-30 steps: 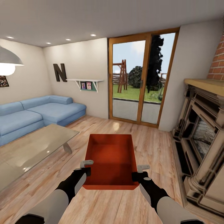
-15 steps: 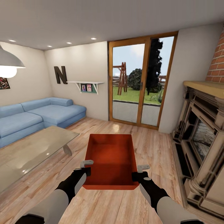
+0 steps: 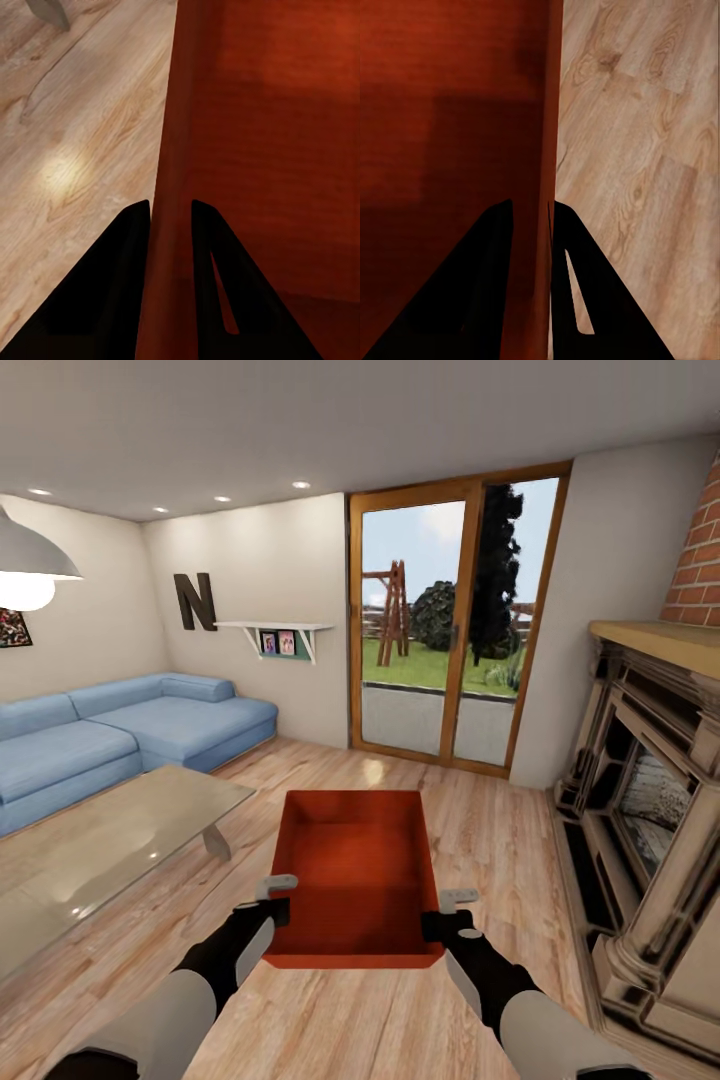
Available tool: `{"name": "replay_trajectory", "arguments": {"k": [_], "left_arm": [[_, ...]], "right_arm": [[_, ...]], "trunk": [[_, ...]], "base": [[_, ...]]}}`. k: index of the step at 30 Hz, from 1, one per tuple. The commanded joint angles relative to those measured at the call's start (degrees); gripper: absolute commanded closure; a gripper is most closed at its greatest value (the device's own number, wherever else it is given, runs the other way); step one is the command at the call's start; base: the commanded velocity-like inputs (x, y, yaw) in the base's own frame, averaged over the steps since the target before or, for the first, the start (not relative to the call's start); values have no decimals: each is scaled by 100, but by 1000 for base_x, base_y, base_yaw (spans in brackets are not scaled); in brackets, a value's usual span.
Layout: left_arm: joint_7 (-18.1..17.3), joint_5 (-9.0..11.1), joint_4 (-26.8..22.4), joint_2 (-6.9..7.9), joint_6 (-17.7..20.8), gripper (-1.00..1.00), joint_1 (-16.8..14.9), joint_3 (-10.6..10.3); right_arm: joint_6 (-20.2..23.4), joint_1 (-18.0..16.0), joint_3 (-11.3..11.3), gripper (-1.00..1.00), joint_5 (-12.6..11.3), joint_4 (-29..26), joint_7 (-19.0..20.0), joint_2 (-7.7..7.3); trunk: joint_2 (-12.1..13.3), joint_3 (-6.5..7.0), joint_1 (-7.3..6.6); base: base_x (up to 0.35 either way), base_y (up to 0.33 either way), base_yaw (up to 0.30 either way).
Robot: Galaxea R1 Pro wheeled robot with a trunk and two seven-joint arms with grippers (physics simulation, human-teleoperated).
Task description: Move the two storage containers from the living room to the garage. In the garage, place one container on the floor and stack the other container on top of it (either order is fine).
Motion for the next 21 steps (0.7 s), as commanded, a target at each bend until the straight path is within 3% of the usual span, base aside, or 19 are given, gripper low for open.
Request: {"name": "replay_trajectory", "arguments": {"k": [1,3,7,14,21], "left_arm": [[79,27,-36,26,-7,100,-9,-12],[79,149,-9,8,-27,100,-8,-116],[103,146,52,-17,-142,100,-8,-109],[123,461,255,-13,-350,100,-8,-300],[123,565,273,-8,-352,100,-9,-383]], "right_arm": [[39,3,65,100,-14,-2,-22,-5],[36,3,1,100,85,-2,-6,-8],[32,6,-99,100,211,-2,10,-11],[65,6,-165,100,415,-2,24,3],[82,4,-215,100,488,-2,22,22]], "trunk": [[-6,-8,1],[-6,-8,1],[-6,-8,1],[-6,-8,1],[-6,-8,1]], "base": [[0,0,0],[0,0,0],[0,0,0],[0,0,10],[0,0,202]]}}
